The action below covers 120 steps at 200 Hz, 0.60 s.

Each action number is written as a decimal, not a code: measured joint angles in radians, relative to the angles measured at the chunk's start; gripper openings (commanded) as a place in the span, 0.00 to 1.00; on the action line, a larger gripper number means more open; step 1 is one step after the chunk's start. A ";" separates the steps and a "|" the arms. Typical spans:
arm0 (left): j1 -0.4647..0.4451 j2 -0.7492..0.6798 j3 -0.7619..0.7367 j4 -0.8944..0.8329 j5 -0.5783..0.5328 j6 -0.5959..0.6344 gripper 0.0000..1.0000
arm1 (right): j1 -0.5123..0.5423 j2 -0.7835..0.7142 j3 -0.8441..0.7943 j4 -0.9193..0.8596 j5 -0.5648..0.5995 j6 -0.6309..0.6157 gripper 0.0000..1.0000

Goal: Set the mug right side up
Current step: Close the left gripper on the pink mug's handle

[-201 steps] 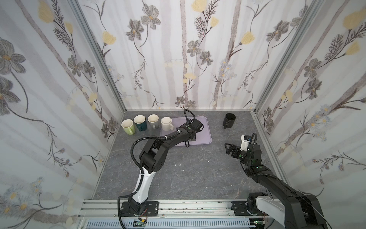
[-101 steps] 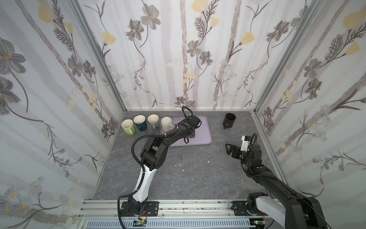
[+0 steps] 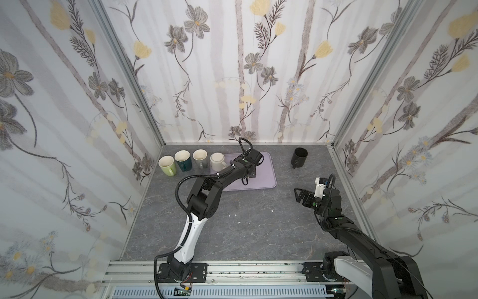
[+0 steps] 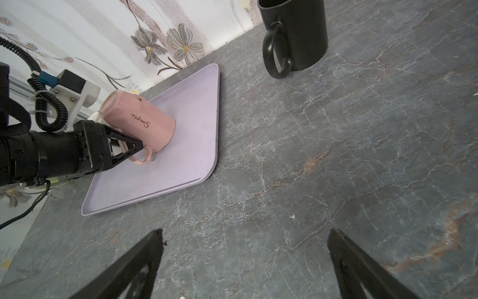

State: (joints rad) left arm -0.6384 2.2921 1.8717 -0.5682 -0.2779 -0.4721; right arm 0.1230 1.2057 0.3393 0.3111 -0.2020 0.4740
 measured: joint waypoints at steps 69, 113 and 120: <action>0.009 0.018 0.046 -0.020 -0.029 0.019 0.24 | 0.000 0.009 0.000 0.001 0.000 0.000 1.00; 0.011 0.018 0.062 -0.027 -0.033 0.024 0.23 | 0.000 0.011 0.000 0.000 0.000 0.000 1.00; 0.012 0.018 0.063 -0.028 -0.033 0.024 0.23 | 0.000 0.012 0.000 0.000 0.000 0.000 1.00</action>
State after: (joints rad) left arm -0.6266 2.3104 1.9350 -0.5961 -0.3111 -0.4477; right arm 0.1230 1.2175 0.3397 0.3115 -0.2020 0.4740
